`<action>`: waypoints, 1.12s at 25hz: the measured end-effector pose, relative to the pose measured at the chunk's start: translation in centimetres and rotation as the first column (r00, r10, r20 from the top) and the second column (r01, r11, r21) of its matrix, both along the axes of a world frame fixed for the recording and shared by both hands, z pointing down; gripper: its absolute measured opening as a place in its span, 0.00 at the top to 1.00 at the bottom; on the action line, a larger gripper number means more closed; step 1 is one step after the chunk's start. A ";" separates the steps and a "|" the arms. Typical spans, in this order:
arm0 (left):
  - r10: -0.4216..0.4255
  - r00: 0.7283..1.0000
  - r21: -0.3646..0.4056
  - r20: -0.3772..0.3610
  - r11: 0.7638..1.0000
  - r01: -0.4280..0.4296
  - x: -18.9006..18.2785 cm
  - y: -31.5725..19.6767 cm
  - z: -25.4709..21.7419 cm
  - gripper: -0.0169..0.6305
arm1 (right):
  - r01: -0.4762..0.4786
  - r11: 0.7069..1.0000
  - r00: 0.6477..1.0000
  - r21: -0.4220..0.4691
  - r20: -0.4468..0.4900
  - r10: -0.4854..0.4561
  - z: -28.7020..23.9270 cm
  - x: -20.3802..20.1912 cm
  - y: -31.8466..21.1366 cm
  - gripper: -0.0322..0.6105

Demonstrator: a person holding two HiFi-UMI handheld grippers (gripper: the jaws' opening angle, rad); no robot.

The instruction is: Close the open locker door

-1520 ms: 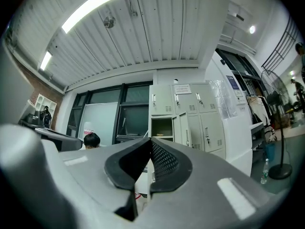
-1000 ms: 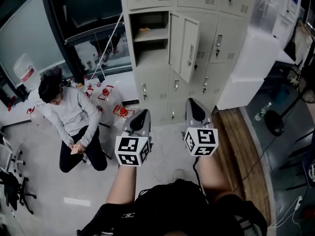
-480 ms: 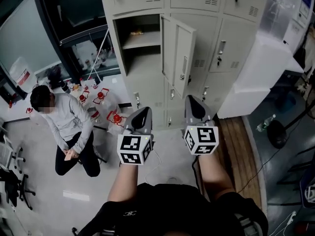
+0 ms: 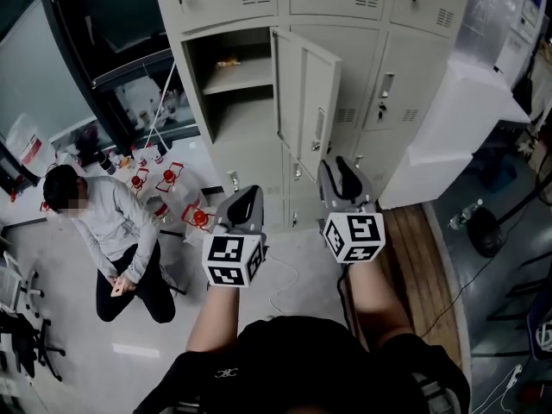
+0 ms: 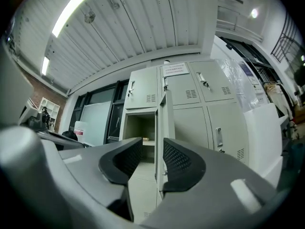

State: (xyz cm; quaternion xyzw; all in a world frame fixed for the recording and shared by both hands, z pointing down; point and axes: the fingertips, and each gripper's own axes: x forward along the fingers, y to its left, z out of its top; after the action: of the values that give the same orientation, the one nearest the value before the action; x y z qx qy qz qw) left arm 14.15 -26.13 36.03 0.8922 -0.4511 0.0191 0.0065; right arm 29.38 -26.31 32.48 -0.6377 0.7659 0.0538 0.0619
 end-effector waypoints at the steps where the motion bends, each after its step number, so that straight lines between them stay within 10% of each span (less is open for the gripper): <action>1: 0.000 1.000 0.005 0.000 1.000 0.000 -0.1 -0.5 -0.1 0.97 | -0.003 1.000 1.000 -0.006 -0.005 0.003 -0.1 0.1 -0.6 0.76; 28: -0.061 0.998 0.003 0.012 0.998 0.061 -1.3 -3.8 0.2 0.97 | -0.003 0.982 1.000 -0.186 -0.006 0.002 2.8 3.6 -12.1 0.79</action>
State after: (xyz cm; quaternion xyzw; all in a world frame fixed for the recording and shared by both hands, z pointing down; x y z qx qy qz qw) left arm 12.89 -29.89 36.27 0.8780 -0.4781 0.0239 0.0030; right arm 33.01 -38.37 35.27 -0.6416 0.7669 -0.0163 -0.0002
